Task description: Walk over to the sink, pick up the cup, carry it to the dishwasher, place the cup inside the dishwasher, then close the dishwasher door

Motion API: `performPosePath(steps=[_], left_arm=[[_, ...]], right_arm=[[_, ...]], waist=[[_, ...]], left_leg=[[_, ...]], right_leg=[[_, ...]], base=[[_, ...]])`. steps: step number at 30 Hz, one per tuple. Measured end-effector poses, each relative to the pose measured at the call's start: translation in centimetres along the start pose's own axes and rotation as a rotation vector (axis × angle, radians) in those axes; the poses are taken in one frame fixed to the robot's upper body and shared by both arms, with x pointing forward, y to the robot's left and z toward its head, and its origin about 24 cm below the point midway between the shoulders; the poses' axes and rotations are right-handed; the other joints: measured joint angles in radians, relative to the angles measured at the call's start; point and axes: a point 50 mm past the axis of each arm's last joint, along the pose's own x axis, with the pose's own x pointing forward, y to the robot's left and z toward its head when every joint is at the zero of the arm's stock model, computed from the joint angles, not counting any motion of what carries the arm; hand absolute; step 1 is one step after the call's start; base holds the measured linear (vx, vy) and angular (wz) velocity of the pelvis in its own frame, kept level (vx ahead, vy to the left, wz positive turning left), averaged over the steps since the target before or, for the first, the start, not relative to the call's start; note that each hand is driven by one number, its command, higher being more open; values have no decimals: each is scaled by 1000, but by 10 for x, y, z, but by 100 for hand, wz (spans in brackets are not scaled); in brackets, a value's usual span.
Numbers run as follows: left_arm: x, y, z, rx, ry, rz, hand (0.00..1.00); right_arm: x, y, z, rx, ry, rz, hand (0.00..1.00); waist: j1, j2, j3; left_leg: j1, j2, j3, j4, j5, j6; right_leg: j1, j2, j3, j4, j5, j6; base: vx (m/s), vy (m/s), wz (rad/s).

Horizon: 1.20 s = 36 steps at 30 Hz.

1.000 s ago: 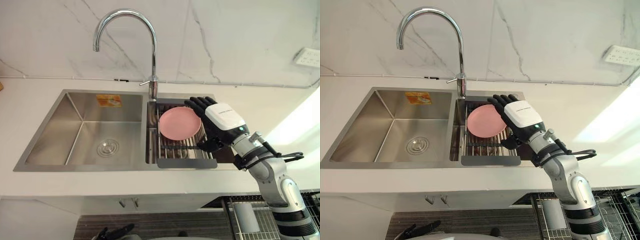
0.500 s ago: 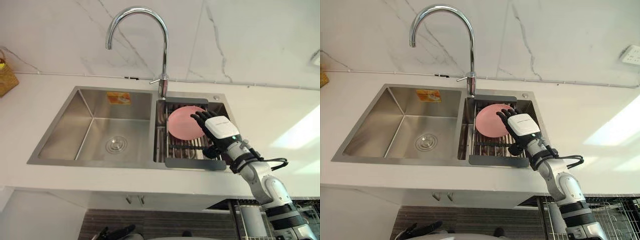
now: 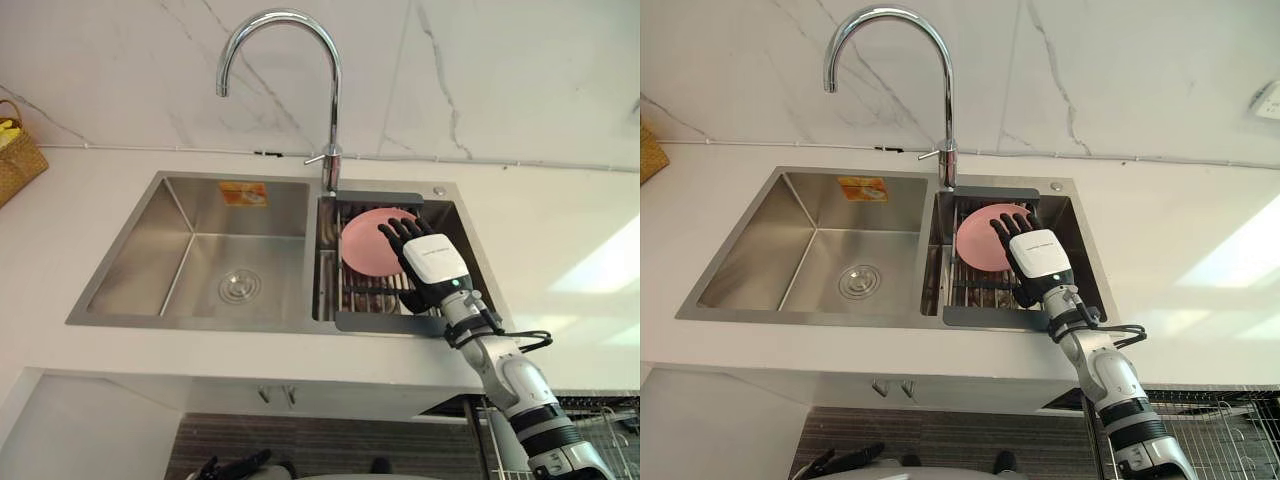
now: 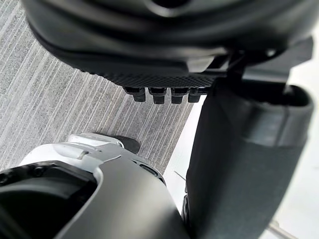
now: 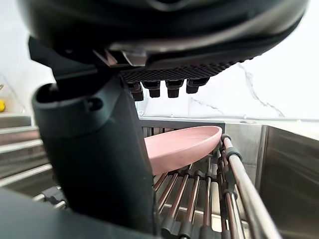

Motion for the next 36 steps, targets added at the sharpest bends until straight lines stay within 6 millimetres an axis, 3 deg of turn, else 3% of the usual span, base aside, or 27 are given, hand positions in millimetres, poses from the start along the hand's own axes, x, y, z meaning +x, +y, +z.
performPosePath(steps=[14, 15, 30, 36], left_arm=[[1, 0, -1, -1, -3, 7, 100], [1, 1, -1, -1, -3, 7, 100], [2, 1, 1, -1, -15, 9, 100], [1, 2, 1, -2, -23, 10, 100]], right_arm=[[19, 2, 7, -77, -14, -10, 100], [21, 2, 7, -80, -16, -8, 0], [38, 3, -4, -219, 17, 15, 0], [38, 1, -13, -259, 34, 3, 0]], waist=[[-1, -3, 2], [-1, -3, 3], [14, -7, 3], [21, -7, 3]], left_leg=[[8, -14, -18, -48, 40, 5], [9, -14, -18, -51, 42, 4], [5, -10, -49, -81, 74, -13], [2, -10, -52, -82, 79, -6]], right_leg=[[-3, -12, -20, 0, 3, 4], [-3, -12, -20, 0, 2, 4], [-2, -11, -57, 0, -8, -3], [-6, -10, -60, 0, 0, -2]], base=[[-42, -1, 4], [-53, -10, 3], [-44, -7, 6], [24, 2, 1]])
